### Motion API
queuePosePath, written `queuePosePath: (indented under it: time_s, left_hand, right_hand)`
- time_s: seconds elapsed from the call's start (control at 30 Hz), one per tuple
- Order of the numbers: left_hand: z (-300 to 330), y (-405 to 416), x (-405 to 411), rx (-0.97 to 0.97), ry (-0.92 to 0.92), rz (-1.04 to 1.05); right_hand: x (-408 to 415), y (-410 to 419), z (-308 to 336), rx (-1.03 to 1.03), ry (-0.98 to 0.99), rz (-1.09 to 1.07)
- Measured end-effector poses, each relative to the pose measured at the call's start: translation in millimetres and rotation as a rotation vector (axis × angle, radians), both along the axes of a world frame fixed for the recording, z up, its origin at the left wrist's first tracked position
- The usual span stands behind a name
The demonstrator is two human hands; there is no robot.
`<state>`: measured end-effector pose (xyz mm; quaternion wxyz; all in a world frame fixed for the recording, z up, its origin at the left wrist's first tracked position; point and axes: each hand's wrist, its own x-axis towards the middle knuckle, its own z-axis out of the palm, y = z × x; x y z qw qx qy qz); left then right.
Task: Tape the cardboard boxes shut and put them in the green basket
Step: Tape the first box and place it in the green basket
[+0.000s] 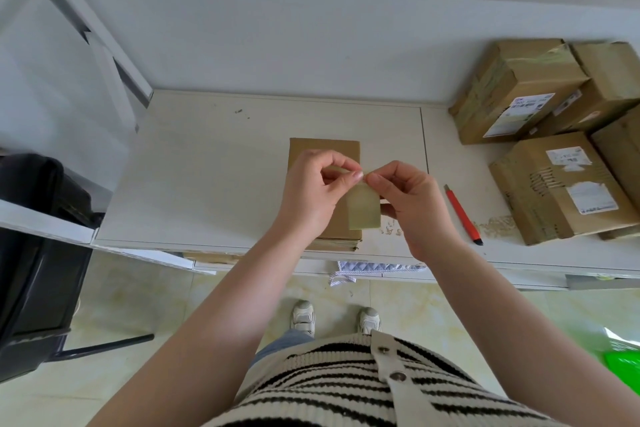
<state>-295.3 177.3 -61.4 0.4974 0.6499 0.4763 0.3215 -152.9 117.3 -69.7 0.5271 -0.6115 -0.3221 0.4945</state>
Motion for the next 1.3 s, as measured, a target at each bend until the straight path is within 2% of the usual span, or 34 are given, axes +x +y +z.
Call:
queuePosePath:
  time_s: [0.13,0.23,0.33,0.4,0.5,0.53,0.73,0.87,0.93,1.03,1.07,1.13,1.2,1.23,1.3]
  left_hand:
    - [-1,-2,1,-0.027,0.026,0.057]
    - [0,-4,4,0.048,0.064,0.074]
    - [2,-7,6,0.067,0.057,0.090]
    - [2,-8,7,-0.086,0.001,0.130]
    - [1,-8,12,-0.480,-0.198,0.139]
    - [0,-8,15,-0.556,-0.241,0.141]
    - [-11,1,19,-0.647,-0.435,0.327]
    - [-21,-6,37,-0.688,-0.460,0.336]
    - [-21,-6,44,-0.713,-0.494,0.378]
    - [-23,0,46,-0.804,-0.616,0.428]
    - [-22,2,47,-0.842,-0.663,0.446]
    - [-24,4,51,-0.906,-0.727,0.465]
    - [-26,2,61,-0.852,-0.633,0.405]
    - [-30,2,66,-0.741,-0.483,0.345]
    - [-35,0,74,-0.343,-0.056,0.182]
  right_hand:
    - [0,0,4,0.016,-0.072,0.023]
    - [-2,0,2,0.016,-0.144,0.025]
    - [-1,4,1,-0.028,-0.093,-0.044]
    - [5,6,4,-0.027,-0.031,-0.080]
    - [10,5,10,0.027,-0.108,-0.023]
    - [9,4,10,0.030,-0.123,-0.019]
    - [21,-2,5,0.030,-0.200,-0.101]
    - [15,-2,-6,-0.043,-0.074,-0.103]
    - [16,2,-10,-0.027,-0.137,-0.172]
    - [38,4,-17,-0.093,-0.366,-0.205]
    - [48,2,-20,-0.164,-0.364,-0.160]
    - [65,-3,-29,-0.311,-0.127,-0.062]
    - [76,-10,-38,-0.382,0.175,-0.070]
    - [81,-13,-44,-0.390,0.266,-0.102]
    - [91,-19,-56,-0.407,0.337,-0.189]
